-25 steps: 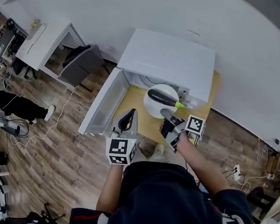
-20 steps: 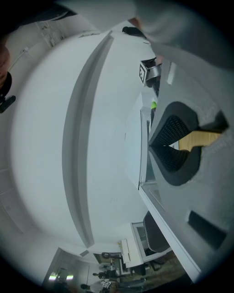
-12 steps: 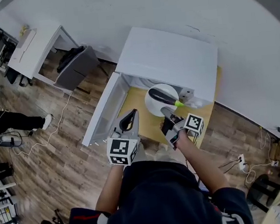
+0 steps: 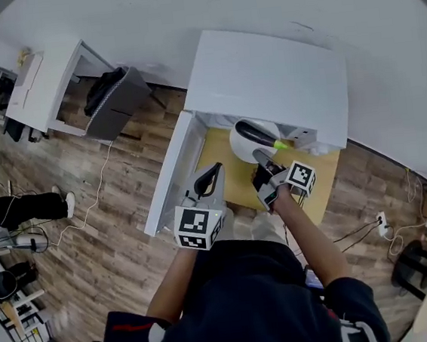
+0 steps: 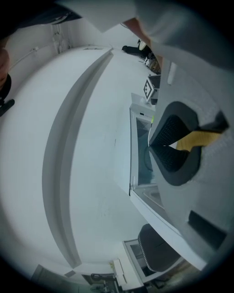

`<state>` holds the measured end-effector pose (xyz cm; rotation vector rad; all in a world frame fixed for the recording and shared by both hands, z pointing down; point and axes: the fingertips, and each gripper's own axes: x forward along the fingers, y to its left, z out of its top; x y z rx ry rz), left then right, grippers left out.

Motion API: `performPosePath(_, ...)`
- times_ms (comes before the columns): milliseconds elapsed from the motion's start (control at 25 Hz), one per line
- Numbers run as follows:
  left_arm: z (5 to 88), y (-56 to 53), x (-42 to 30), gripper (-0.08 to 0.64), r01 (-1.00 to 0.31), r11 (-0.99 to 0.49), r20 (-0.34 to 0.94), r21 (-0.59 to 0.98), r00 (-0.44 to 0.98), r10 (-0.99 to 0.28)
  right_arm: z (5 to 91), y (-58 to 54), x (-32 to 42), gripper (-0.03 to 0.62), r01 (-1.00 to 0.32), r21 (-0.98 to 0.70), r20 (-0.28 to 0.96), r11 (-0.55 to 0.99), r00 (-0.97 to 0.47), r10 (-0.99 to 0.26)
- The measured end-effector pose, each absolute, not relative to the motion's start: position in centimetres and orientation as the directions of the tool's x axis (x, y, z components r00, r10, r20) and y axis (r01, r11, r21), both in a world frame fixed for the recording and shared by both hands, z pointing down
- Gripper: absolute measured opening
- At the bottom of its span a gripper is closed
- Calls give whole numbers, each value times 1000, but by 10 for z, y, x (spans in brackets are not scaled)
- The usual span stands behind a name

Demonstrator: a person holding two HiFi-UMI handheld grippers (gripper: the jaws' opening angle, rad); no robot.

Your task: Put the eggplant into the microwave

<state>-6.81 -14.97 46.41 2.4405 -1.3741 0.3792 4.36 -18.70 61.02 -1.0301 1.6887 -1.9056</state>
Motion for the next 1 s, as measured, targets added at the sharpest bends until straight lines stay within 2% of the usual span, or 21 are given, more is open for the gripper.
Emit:
performPosePath(200, 478, -150, -71, 14, -839, -525, 407, 143, 534, -741, 628, -202, 40, 29, -177, -958, 288, -227, -614, -735)
performPosePath(440, 493, -145, -74, 14, -819, -556, 435, 141, 556, -708, 641, -216, 34, 29, -144, -966, 259, -216, -596, -760)
performPosePath(560, 501, -142, -73, 14, -809, -572, 448, 133, 564, -694, 651, -218, 35, 29, -163, -954, 298, -250, -579, -759)
performPosePath(720, 507, -137, -73, 14, -793, -599, 466, 113, 574, -673, 653, -225, 30, 29, -122, -965, 259, -231, -571, -779)
performPosePath(1000, 510, -137, -75, 14, -790, -603, 473, 110, 575, -667, 666, -228, 33, 29, -127, -949, 309, -287, -541, -782)
